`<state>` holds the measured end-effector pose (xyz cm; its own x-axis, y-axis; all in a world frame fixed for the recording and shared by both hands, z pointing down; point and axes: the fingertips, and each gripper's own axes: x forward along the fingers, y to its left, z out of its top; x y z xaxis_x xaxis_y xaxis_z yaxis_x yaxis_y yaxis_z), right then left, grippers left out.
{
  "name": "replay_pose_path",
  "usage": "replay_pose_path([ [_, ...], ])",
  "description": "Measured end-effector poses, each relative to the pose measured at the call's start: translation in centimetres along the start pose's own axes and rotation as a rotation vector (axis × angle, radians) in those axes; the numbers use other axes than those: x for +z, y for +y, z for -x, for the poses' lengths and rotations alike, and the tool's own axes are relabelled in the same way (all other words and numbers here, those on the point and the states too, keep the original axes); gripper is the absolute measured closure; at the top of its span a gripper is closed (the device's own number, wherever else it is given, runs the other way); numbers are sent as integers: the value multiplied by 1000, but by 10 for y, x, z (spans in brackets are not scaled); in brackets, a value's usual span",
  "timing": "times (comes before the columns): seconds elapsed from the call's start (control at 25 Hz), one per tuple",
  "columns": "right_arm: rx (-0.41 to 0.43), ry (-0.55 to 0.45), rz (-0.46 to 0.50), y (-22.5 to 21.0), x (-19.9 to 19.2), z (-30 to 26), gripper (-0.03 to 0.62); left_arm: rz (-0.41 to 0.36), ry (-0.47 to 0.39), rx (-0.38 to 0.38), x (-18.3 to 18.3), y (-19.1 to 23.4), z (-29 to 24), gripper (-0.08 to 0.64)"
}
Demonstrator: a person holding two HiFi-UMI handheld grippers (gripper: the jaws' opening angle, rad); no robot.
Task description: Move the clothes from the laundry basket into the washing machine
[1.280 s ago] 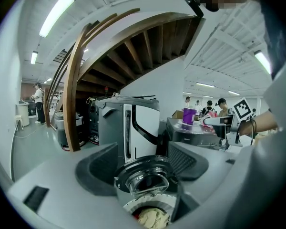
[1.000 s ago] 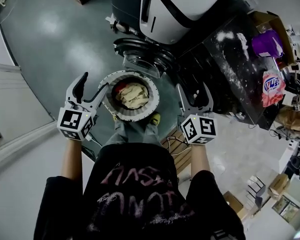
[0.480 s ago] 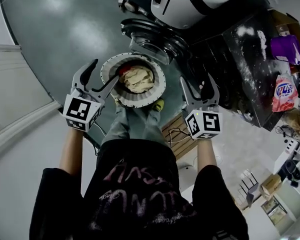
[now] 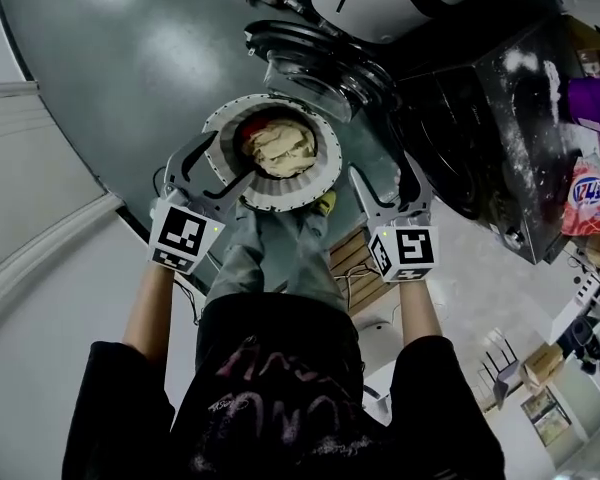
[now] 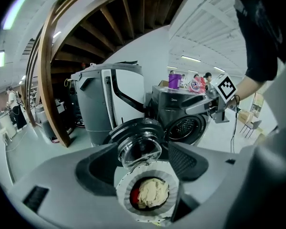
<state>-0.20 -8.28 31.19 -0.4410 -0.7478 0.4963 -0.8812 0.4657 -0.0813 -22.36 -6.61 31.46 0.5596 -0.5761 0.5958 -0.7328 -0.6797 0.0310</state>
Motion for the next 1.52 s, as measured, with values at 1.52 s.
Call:
replay_pose_path([
  [1.52, 331, 318, 251, 74, -256, -139, 233, -265, 299, -239, -245, -18, -159, 229],
])
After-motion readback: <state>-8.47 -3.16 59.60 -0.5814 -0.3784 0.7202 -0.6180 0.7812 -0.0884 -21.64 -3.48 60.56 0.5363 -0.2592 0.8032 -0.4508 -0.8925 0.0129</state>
